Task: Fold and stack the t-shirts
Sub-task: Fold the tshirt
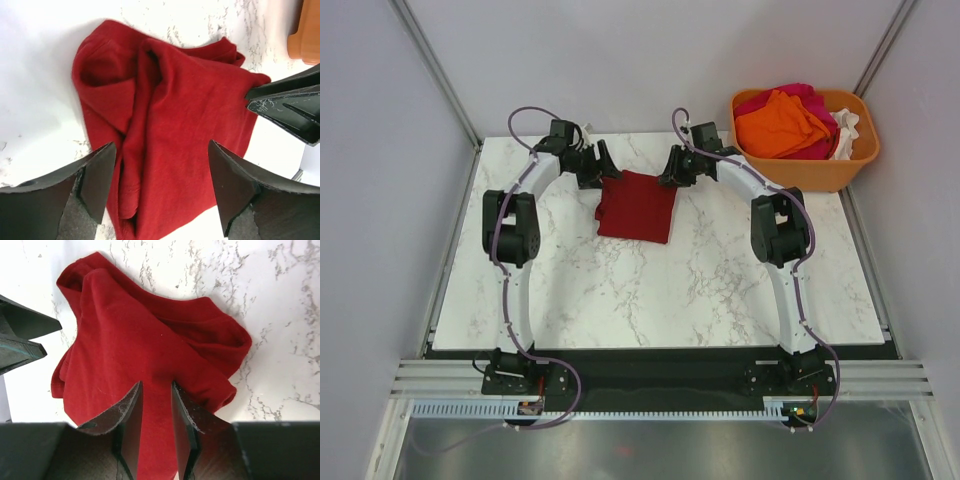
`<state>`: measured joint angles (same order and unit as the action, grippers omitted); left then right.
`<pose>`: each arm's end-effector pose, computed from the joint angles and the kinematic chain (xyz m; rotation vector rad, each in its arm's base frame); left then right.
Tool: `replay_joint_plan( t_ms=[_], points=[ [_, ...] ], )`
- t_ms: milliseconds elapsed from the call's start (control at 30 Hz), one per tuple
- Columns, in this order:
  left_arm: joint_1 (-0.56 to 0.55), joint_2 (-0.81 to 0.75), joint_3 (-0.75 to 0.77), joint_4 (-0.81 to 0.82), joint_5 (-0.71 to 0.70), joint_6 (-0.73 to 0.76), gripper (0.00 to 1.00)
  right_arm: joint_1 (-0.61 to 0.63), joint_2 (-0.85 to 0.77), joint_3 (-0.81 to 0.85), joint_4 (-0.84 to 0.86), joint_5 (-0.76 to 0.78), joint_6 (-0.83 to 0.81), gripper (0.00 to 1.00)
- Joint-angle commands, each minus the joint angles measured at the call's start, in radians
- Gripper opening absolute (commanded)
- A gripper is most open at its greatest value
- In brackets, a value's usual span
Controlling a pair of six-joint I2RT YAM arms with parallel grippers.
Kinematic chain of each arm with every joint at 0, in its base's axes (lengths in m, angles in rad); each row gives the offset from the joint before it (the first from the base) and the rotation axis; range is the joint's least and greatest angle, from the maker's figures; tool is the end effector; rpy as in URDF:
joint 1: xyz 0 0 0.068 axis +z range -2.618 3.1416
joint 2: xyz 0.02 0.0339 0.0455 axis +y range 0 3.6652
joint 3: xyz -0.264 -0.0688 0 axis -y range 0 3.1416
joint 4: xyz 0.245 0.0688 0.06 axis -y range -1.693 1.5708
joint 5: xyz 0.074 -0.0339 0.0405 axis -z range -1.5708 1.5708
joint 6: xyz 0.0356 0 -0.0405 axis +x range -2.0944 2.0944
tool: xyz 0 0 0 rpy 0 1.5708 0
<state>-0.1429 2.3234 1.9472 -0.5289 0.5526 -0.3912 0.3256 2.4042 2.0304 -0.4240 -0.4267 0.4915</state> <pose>0.5069 -0.0918 0.1900 -0.0663 2.5059 -0.9099 0.5066 0.1866 0.1812 -0.0123 2.4613 0.8839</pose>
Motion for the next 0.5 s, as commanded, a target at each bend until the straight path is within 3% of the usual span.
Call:
replay_joint_plan(
  t_ms=[0, 167, 467],
  points=[
    [-0.020, -0.012, 0.050, 0.052, 0.015, 0.058, 0.79, 0.004, -0.022, 0.011, 0.016, 0.028, -0.042, 0.37],
    [-0.029, 0.057, 0.122, 0.052, -0.013, 0.037, 0.64, 0.001, -0.022, 0.001, 0.013, 0.029, -0.048, 0.37],
    [-0.055, 0.177, 0.259, 0.050, -0.020, 0.017, 0.63, -0.014, -0.083, -0.059, 0.014, 0.048, -0.073, 0.37]
  ],
)
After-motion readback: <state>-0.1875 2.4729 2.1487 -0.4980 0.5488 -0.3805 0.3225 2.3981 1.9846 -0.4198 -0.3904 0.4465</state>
